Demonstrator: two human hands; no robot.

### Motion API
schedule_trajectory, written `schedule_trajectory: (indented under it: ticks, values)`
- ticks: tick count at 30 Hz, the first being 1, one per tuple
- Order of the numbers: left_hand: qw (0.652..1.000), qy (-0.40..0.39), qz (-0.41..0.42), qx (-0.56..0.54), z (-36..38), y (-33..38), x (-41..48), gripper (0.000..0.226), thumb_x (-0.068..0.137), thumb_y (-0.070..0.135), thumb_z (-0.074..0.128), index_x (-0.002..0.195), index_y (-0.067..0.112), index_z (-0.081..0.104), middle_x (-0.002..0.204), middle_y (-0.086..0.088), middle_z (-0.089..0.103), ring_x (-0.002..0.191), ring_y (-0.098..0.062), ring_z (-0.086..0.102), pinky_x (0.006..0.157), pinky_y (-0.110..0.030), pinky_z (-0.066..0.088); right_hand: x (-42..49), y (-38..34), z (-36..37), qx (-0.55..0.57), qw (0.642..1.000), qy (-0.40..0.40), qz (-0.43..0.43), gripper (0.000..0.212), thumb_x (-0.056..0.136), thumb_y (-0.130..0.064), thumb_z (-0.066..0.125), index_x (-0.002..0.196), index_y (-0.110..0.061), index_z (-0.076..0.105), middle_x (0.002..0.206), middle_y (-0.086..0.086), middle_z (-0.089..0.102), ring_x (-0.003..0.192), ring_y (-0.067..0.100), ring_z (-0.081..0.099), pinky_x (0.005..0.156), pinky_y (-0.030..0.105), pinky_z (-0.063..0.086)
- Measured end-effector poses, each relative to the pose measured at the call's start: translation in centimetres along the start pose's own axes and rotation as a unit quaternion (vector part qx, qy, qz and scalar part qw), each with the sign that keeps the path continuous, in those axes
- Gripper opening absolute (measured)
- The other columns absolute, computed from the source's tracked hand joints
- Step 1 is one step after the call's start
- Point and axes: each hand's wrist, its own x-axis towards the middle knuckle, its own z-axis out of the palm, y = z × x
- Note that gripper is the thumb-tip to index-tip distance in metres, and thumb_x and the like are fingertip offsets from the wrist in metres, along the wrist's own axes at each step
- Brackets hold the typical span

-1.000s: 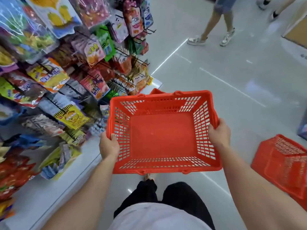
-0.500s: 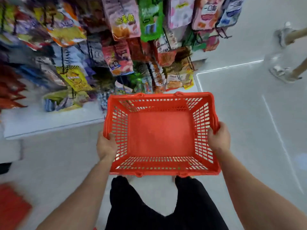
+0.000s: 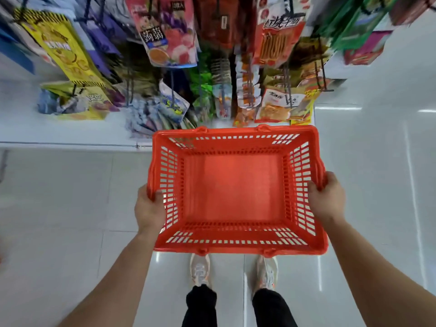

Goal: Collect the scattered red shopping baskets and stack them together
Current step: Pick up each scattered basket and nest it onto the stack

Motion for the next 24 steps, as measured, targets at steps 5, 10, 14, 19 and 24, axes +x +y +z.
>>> schedule_trajectory:
  ticks: [5, 10, 14, 19, 24]
  values:
    - [0.997, -0.068, -0.012, 0.024, 3.6, -2.9, 2.9, 0.043, 0.096, 0.039, 0.058, 0.136, 0.025, 0.05, 0.11, 0.001, 0.066, 0.105, -0.029, 0.065, 0.085, -0.034, 0.049, 1.8, 2.6, 4.0, -0.009, 0.999, -0.034, 0.023, 0.024, 0.089, -0.023, 0.061, 0.112, -0.019, 0.054, 0.098, 0.006, 0.067, 0.095, 0.036, 0.064, 0.074, 0.031, 0.041]
    - [0.985, -0.121, -0.015, 0.121, 4.2, -1.8, 2.5, 0.092, 0.091, 0.048, 0.064, 0.16, 0.022, 0.01, 0.163, -0.008, 0.025, 0.148, -0.027, 0.028, 0.118, -0.041, 0.027, 2.0, 2.1, 4.4, -0.145, 0.985, -0.087, 0.016, 0.079, 0.088, -0.033, 0.067, 0.151, -0.005, 0.028, 0.141, 0.024, 0.045, 0.127, 0.044, 0.044, 0.102, 0.05, 0.039]
    - [0.964, -0.157, 0.102, 0.189, 2.5, 2.9, -0.4, 0.082, 0.09, 0.045, 0.065, 0.158, 0.022, 0.024, 0.159, -0.008, 0.034, 0.145, -0.027, 0.032, 0.115, -0.04, 0.031, 0.9, -0.7, 1.4, -0.178, 0.979, -0.093, 0.036, 0.081, 0.085, -0.048, 0.063, 0.149, -0.013, 0.03, 0.143, 0.016, 0.043, 0.129, 0.039, 0.042, 0.095, 0.053, 0.043]
    - [0.908, -0.215, 0.221, 0.284, 0.4, 11.4, -5.4, 0.081, 0.088, 0.05, 0.064, 0.155, 0.021, 0.031, 0.157, -0.007, 0.037, 0.141, -0.028, 0.036, 0.113, -0.04, 0.035, -2.6, -3.5, -5.6, -0.204, 0.973, -0.076, 0.075, 0.082, 0.083, -0.059, 0.059, 0.147, -0.016, 0.032, 0.143, 0.011, 0.044, 0.126, 0.036, 0.043, 0.092, 0.048, 0.044]
    - [0.826, -0.265, 0.35, 0.353, -0.4, 19.7, -13.0, 0.084, 0.085, 0.056, 0.063, 0.154, 0.017, 0.033, 0.156, -0.006, 0.037, 0.143, -0.025, 0.035, 0.116, -0.038, 0.03, -9.5, -2.4, -14.5, -0.168, 0.974, -0.042, 0.147, 0.077, 0.081, -0.057, 0.062, 0.142, -0.016, 0.036, 0.14, 0.01, 0.045, 0.124, 0.035, 0.043, 0.095, 0.047, 0.04]
